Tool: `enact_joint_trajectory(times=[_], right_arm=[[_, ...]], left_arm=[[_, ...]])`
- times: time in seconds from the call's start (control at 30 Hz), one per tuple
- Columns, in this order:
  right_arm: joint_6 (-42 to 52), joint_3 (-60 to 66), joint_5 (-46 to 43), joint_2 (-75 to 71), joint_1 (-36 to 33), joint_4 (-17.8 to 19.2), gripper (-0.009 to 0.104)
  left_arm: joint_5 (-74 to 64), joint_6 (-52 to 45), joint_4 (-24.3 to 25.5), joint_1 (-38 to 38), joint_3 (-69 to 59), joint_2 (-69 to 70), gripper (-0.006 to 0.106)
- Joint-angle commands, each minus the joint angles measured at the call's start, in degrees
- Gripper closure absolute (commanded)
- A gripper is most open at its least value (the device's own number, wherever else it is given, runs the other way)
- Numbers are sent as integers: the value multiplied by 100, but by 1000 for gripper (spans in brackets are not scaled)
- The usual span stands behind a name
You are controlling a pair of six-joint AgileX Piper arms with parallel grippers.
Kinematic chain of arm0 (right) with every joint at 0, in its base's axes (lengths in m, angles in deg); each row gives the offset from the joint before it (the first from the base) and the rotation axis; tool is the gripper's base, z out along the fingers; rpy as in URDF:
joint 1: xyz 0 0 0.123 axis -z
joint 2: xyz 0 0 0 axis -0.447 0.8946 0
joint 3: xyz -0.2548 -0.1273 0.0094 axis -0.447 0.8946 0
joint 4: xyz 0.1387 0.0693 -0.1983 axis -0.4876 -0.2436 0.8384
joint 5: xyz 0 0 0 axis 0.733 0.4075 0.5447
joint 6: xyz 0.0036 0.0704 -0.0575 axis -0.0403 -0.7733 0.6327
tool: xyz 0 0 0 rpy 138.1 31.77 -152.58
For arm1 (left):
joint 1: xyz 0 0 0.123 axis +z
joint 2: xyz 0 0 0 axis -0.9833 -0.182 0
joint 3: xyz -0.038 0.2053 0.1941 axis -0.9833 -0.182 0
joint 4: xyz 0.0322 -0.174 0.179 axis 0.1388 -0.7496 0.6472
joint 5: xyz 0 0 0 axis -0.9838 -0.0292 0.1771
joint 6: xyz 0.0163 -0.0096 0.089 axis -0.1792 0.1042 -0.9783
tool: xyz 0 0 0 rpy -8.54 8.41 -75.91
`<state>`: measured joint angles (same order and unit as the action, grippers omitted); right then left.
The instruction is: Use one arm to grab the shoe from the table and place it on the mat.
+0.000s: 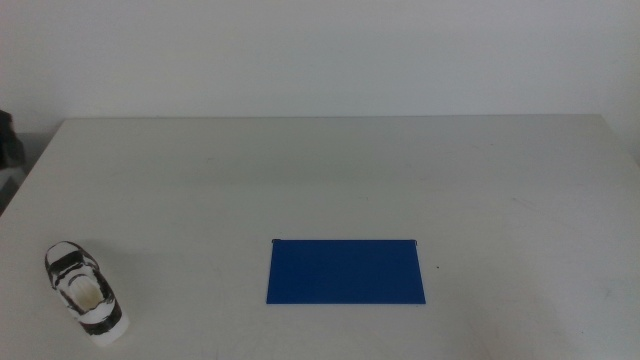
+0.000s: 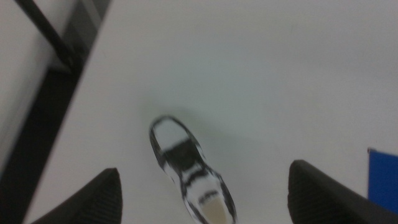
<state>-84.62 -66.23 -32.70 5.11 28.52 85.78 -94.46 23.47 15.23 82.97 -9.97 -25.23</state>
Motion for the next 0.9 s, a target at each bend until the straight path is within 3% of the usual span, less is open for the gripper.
enact_joint_trajectory(times=[0.0, 0.53, 0.87], right_arm=[[72, -54, -455, -121, 26, 49, 29], [72, -54, -455, -121, 26, 49, 29], [72, -54, -455, -121, 26, 49, 29]], left_arm=[[103, 236, -122, -1, 218, -109, 12], [-47, 1335, -180, -1, 218, -1384, 12], [-180, 1995, -718, -7, 218, -2254, 10]])
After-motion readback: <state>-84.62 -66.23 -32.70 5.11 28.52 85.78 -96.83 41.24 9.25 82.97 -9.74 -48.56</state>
